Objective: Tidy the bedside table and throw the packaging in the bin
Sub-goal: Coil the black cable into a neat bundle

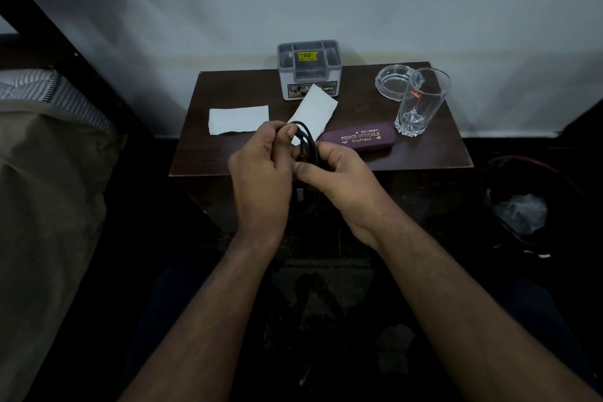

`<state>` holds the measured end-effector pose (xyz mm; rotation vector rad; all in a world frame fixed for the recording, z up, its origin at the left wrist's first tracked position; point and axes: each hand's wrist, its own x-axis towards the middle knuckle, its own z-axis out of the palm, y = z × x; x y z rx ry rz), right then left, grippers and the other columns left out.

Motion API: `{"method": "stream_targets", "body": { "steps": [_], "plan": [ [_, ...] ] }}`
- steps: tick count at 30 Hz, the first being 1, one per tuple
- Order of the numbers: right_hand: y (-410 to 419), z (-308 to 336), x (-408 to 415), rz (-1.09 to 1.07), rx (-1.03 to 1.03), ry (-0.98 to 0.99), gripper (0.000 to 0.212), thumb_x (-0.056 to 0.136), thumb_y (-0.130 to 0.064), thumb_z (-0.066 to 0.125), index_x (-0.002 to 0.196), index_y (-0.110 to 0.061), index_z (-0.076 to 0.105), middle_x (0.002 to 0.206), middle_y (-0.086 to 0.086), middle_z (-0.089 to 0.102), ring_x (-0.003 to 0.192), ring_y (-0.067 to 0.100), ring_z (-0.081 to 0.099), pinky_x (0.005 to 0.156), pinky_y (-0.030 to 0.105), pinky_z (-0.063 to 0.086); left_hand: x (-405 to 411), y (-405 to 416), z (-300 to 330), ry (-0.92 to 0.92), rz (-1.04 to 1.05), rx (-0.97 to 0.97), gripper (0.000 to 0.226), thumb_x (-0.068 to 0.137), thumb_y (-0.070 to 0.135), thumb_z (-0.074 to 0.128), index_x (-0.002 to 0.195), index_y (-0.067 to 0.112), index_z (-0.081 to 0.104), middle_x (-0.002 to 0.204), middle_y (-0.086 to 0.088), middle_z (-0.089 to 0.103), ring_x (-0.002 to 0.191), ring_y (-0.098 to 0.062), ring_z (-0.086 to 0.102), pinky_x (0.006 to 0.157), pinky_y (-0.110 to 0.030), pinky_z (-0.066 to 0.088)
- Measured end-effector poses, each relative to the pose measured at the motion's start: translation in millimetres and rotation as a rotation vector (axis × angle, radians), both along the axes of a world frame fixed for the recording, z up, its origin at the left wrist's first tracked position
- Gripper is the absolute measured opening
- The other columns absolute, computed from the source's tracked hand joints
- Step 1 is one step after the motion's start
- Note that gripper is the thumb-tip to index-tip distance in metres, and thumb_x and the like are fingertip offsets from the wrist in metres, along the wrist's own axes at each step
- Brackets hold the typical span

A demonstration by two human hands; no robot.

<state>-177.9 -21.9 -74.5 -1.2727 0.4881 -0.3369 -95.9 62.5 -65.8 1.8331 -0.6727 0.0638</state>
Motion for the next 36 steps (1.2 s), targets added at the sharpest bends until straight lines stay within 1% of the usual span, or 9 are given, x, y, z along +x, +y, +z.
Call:
{"method": "stream_targets", "body": {
  "steps": [7, 12, 14, 17, 20, 24, 27, 32, 36],
  "plan": [
    [-6.6, 5.2, -0.6, 0.07, 0.185, -0.093, 0.048, 0.089, 0.006, 0.048, 0.132, -0.012, 0.058, 0.092, 0.003, 0.076, 0.089, 0.016, 0.068, 0.085, 0.034, 0.047, 15.2, 1.3, -4.9, 0.168, 0.021, -0.051, 0.025, 0.103, 0.034, 0.059, 0.085, 0.024, 0.072, 0.064, 0.004, 0.064, 0.058, -0.001, 0.05, 0.056, -0.025, 0.043],
    [-4.4, -0.8, 0.6, 0.064, 0.094, -0.096, 0.051, 0.095, 0.013, 0.054, 0.139, -0.013, 0.051, 0.093, 0.001, 0.077, 0.084, 0.009, 0.068, 0.075, 0.026, 0.046, 15.3, 2.2, -0.6, 0.204, -0.04, -0.053, 0.022, 0.104, 0.03, 0.059, 0.09, 0.021, 0.074, 0.072, -0.013, 0.07, 0.058, 0.0, 0.058, 0.054, -0.014, 0.045],
    [-6.0, -0.8, -0.1, 0.05, 0.057, -0.096, 0.05, 0.094, 0.01, 0.062, 0.139, -0.009, 0.051, 0.094, 0.002, 0.077, 0.086, 0.009, 0.07, 0.078, 0.024, 0.054, 17.8, 2.4, -1.4, 0.247, -0.082, -0.055, 0.023, 0.103, 0.03, 0.059, 0.089, 0.023, 0.076, 0.071, -0.009, 0.073, 0.061, -0.003, 0.062, 0.055, -0.021, 0.049],
    [-4.7, 0.4, 1.0, -0.008, -0.021, -0.097, 0.051, 0.09, 0.007, 0.071, 0.135, -0.005, 0.052, 0.092, 0.005, 0.075, 0.086, 0.011, 0.07, 0.089, 0.031, 0.058, 15.7, 1.6, -2.1, 0.283, -0.132, -0.027, 0.022, 0.103, 0.027, 0.06, 0.088, 0.022, 0.075, 0.06, 0.007, 0.07, 0.053, 0.001, 0.062, 0.049, -0.019, 0.048],
    [-4.7, 0.9, 2.6, -0.011, -0.092, -0.069, 0.047, 0.092, 0.005, 0.069, 0.134, -0.008, 0.052, 0.091, 0.004, 0.075, 0.085, 0.012, 0.07, 0.089, 0.037, 0.058, 11.9, 1.7, 0.1, 0.258, -0.114, -0.013, 0.024, 0.104, 0.027, 0.059, 0.084, 0.027, 0.071, 0.055, 0.015, 0.067, 0.049, 0.003, 0.061, 0.047, -0.018, 0.048],
    [-7.9, 6.4, 1.1, 0.049, -0.11, -0.016, 0.054, 0.091, 0.01, 0.05, 0.136, -0.02, 0.054, 0.108, 0.014, 0.076, 0.091, 0.029, 0.063, 0.069, 0.036, 0.044, 8.5, 3.1, 4.8, 0.188, -0.028, -0.005, 0.022, 0.104, 0.027, 0.058, 0.087, 0.018, 0.07, 0.06, 0.011, 0.067, 0.053, 0.005, 0.066, 0.049, -0.014, 0.049],
    [-7.6, 8.1, -0.8, 0.05, -0.062, -0.016, 0.056, 0.081, -0.005, 0.047, 0.133, -0.025, 0.056, 0.111, 0.012, 0.075, 0.094, 0.024, 0.064, 0.076, 0.036, 0.045, 6.8, 5.4, 4.3, 0.044, 0.046, 0.085, 0.021, 0.104, 0.033, 0.057, 0.087, 0.025, 0.067, 0.063, 0.013, 0.065, 0.058, 0.0, 0.066, 0.05, -0.012, 0.041],
    [-2.0, 4.7, -0.5, 0.091, -0.248, -0.036, 0.066, 0.085, -0.001, 0.058, 0.143, -0.026, 0.04, 0.11, 0.026, 0.065, 0.092, 0.026, 0.06, 0.082, 0.046, 0.048, 8.4, 4.6, -1.8, -0.061, 0.102, 0.111, 0.029, 0.104, 0.037, 0.055, 0.098, 0.015, 0.072, 0.072, 0.008, 0.068, 0.063, -0.009, 0.063, 0.058, -0.035, 0.05],
    [-3.3, 3.3, -2.0, 0.076, -0.324, -0.053, 0.063, 0.093, 0.005, 0.063, 0.144, -0.022, 0.039, 0.098, 0.012, 0.066, 0.09, 0.019, 0.064, 0.086, 0.044, 0.055, 8.7, 4.3, -2.9, -0.075, 0.083, 0.095, 0.025, 0.104, 0.031, 0.057, 0.1, 0.012, 0.072, 0.076, 0.008, 0.069, 0.065, -0.001, 0.062, 0.058, -0.02, 0.047]
  ]
}}
